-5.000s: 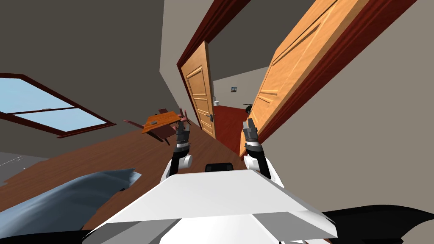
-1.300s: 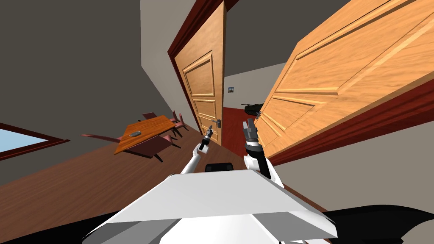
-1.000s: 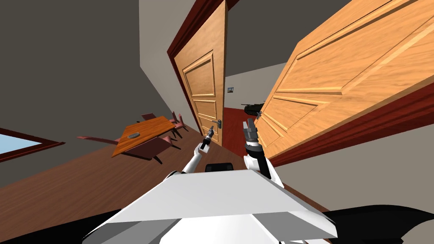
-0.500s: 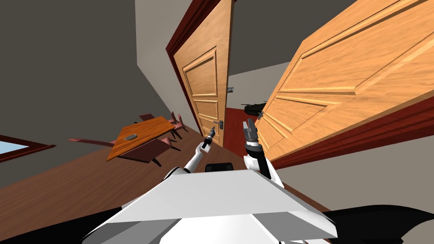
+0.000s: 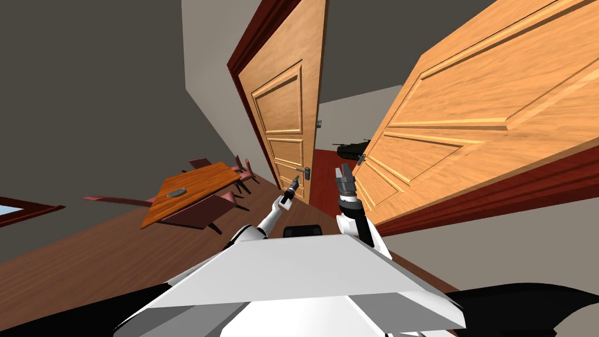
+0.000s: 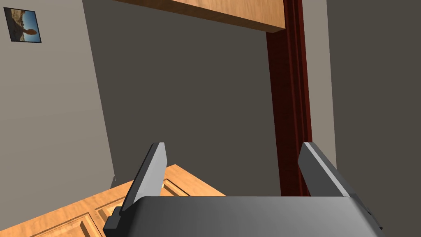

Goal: Push the door open

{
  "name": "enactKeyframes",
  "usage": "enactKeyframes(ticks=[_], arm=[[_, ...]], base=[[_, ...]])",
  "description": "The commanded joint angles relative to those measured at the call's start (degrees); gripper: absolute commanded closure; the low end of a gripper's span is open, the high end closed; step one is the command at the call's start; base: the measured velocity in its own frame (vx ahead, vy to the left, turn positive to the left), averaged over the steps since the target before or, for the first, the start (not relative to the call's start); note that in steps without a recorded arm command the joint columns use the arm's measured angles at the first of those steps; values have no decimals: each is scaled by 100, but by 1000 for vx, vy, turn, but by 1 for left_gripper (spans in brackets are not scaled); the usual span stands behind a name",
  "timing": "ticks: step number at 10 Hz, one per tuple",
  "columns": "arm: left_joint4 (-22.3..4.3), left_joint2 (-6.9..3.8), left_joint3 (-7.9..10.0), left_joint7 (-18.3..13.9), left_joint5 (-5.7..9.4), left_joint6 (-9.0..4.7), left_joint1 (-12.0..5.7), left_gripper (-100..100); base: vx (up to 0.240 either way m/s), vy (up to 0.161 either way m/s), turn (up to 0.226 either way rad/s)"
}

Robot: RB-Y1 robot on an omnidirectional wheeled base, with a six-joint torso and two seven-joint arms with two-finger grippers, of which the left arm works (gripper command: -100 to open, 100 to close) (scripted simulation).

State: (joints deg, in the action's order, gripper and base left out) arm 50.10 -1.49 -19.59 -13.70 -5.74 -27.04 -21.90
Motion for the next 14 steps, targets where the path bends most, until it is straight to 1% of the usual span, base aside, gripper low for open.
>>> enactKeyframes(ticks=[1,3,5,7,8,9,11,13,14], arm=[[-224,29,-46,-68,-3,9,-139,-100],[-459,70,-103,-135,-10,23,-281,-100],[-629,104,-144,-184,-15,34,-384,-100],[-961,179,-224,-278,-25,54,-584,-100],[-860,165,-196,-233,-23,34,-520,-100],[-873,43,-183,-230,-20,45,-522,-100],[-886,-21,-163,-216,-15,39,-521,-100],[-899,-40,-140,-200,-10,33,-520,-100],[-909,-22,-125,-190,-6,28,-520,-100]], base=[[61,97,-24],[59,73,-27],[69,63,-16],[72,89,-34],[36,52,-13],[68,-41,-30],[159,-76,-18],[171,-109,-18],[168,-86,-26]])
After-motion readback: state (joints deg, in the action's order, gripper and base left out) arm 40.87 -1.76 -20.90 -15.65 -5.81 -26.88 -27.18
